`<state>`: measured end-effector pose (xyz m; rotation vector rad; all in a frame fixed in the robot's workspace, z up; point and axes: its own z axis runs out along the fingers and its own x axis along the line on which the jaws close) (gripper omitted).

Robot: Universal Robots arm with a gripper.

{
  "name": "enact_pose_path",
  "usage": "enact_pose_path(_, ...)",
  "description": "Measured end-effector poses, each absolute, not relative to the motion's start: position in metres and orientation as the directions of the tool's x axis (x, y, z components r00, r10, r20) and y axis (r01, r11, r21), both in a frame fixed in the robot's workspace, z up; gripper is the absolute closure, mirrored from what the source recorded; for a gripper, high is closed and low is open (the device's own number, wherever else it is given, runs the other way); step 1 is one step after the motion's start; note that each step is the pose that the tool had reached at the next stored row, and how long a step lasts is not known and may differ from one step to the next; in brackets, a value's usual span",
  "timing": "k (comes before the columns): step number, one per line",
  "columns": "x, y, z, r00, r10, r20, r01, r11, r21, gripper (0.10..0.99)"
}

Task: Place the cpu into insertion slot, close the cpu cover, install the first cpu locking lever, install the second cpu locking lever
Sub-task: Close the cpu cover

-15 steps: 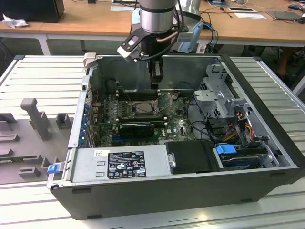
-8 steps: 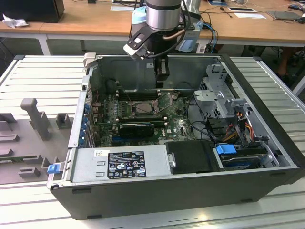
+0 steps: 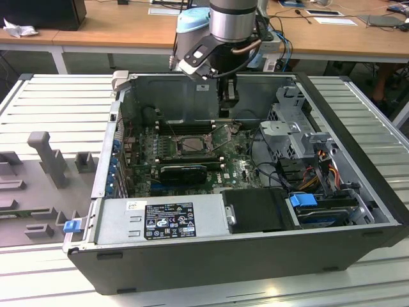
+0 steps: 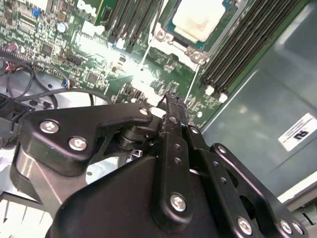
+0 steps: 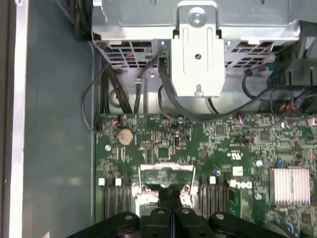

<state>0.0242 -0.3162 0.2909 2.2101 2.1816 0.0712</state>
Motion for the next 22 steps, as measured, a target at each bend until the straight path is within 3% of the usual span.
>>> enact_pose_path(22, 0.049, -0.316, 0.274, 0.012, 1.000, 0.008, 0.998, -0.013, 0.067, 0.980)
